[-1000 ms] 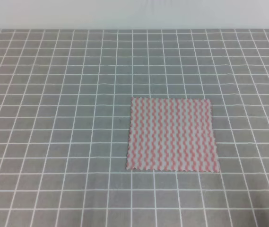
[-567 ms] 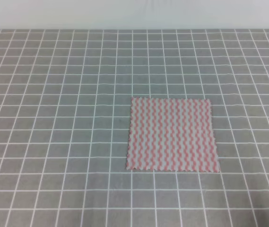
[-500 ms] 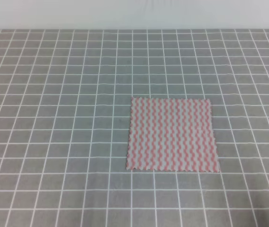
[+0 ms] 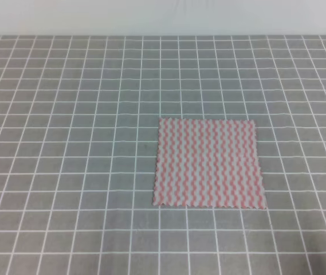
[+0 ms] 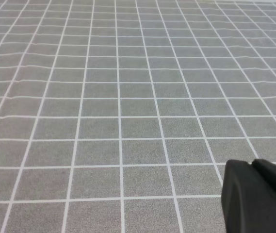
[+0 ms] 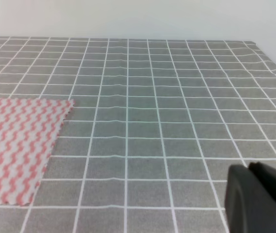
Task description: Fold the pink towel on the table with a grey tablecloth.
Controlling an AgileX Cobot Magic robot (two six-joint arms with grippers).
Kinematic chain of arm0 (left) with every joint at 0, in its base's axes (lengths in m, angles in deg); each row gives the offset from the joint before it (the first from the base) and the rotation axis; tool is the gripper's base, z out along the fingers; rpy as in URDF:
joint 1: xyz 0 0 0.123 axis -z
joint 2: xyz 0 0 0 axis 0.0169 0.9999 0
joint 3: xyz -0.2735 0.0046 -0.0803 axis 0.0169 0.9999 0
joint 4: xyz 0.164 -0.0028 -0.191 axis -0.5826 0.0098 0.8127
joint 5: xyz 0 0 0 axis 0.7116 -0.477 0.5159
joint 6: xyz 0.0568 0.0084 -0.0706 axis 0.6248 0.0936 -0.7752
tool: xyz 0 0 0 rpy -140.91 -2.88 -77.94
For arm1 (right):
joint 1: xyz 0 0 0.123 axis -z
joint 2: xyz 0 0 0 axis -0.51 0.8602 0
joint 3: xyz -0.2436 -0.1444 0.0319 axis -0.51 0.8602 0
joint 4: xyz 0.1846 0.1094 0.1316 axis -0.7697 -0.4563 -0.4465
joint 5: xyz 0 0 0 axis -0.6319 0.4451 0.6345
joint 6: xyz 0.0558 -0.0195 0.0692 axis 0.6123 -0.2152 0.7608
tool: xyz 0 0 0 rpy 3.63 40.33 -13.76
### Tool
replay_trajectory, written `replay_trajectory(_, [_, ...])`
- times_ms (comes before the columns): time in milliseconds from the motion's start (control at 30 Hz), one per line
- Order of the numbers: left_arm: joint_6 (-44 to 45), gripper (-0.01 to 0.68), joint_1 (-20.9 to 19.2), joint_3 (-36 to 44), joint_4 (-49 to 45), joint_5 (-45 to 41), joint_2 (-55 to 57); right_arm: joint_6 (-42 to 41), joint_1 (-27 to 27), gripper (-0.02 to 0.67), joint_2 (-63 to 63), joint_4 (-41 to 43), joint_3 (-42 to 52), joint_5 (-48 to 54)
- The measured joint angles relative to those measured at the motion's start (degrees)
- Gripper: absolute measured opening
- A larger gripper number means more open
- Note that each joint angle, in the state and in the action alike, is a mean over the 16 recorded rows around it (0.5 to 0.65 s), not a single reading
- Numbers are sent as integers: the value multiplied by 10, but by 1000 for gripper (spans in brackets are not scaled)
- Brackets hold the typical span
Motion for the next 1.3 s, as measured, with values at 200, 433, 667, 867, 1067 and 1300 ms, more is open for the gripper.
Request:
replay_trajectory(200, [0, -1, 0, 2, 0, 1, -1, 0, 0, -17, 3, 1, -3, 1])
replay_trajectory(433, [0, -1, 0, 2, 0, 2, -1, 0, 0, -16, 0, 14, 0, 0])
replay_trajectory(667, [0, -1, 0, 2, 0, 1, 0, 0, 0, -16, -4, 28, 4, -2])
replay_trajectory(867, [0, -1, 0, 1, 0, 1, -1, 0, 0, -16, -1, 31, 1, -1])
replay_trajectory(1067, [0, -1, 0, 0, 0, 2, 0, 0, 0, -16, -1, 30, 1, -1])
replay_trajectory(1300, [-16, -1, 0, 1, 63, 38, -3, 1, 0, -16, -2, -33, 2, -33])
